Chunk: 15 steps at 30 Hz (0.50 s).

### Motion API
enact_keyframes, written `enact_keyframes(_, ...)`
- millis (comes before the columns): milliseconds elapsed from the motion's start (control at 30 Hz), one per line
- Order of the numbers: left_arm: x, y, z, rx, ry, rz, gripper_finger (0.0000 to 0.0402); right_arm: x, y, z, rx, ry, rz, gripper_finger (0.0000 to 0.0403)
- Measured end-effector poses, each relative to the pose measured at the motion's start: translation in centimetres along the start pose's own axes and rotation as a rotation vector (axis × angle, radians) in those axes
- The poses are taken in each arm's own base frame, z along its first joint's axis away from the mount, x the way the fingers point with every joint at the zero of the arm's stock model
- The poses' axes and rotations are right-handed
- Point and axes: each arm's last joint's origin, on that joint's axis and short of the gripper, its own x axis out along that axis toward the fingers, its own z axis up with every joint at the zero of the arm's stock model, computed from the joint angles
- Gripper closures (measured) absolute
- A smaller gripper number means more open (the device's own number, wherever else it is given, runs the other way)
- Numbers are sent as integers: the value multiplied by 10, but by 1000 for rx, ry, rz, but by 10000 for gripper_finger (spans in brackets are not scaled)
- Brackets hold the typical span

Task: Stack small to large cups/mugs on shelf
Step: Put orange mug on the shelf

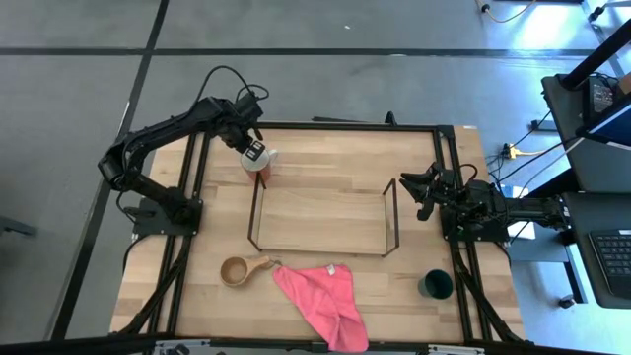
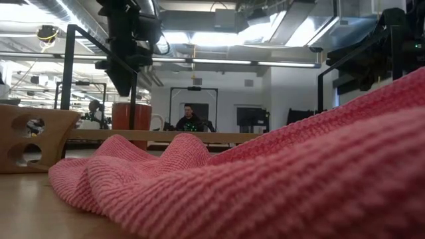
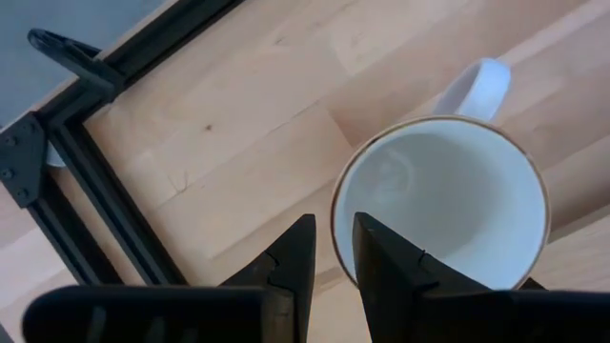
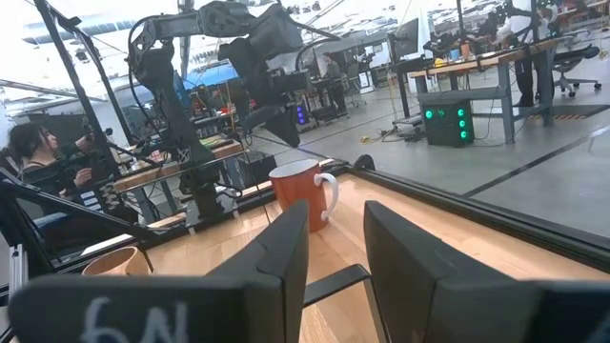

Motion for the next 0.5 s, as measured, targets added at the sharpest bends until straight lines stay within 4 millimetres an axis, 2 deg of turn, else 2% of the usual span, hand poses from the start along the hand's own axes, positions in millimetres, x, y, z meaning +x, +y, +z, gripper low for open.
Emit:
enact_keyframes(267, 0, 0, 1, 7, -20, 14, 330, 0, 0, 0, 1, 0, 0, 297)
enact_keyframes(500, 0, 2, 2, -21, -25, 28, 279, 0, 0, 0, 1, 0, 0, 297)
